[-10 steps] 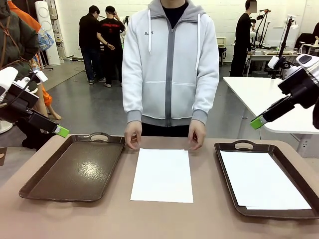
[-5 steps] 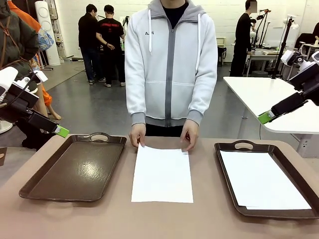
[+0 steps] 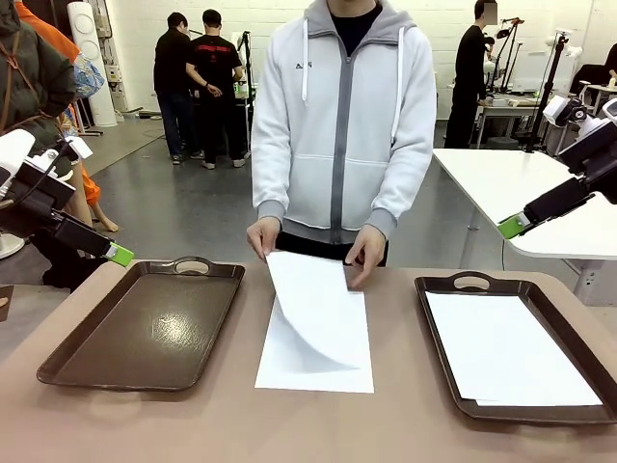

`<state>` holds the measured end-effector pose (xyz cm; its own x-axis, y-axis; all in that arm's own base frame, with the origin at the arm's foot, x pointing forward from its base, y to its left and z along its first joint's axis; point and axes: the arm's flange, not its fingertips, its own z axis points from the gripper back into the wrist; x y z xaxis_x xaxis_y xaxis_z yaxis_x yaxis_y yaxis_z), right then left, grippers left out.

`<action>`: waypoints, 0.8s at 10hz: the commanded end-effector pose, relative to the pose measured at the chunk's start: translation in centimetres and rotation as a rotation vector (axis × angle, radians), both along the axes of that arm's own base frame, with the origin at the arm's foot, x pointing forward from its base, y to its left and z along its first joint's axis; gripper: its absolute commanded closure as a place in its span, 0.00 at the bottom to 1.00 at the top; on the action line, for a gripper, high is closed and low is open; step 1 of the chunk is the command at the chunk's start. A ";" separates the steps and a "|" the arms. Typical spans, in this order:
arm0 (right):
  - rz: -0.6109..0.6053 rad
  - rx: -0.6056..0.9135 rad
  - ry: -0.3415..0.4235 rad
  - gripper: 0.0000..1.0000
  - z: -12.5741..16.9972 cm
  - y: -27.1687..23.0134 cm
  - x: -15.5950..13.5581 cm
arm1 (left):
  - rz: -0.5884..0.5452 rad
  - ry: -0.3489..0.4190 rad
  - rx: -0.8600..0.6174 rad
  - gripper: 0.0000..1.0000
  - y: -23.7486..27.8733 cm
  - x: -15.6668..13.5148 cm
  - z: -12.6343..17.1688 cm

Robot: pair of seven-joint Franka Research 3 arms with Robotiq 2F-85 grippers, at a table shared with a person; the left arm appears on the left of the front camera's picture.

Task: Sort the A4 documents.
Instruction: Receive the A4 Paper.

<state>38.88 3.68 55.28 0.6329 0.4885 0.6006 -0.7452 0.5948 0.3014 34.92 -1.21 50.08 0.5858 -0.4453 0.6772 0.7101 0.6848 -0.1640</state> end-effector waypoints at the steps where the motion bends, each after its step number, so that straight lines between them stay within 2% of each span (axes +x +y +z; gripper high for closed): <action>1: 0.004 -0.012 -0.002 0.00 0.1 0.0 0.0 | -0.018 -0.007 -0.012 0.00 0.2 0.1 -0.2; 8: 0.004 -0.012 -0.002 0.00 0.1 0.0 0.0 | -0.018 -0.007 -0.012 0.00 0.2 0.1 -0.2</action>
<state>38.88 3.68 55.28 0.6329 0.4886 0.6006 -0.7452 0.5948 0.3014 34.92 -1.21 50.08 0.5858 -0.4453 0.6772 0.7101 0.6848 -0.1640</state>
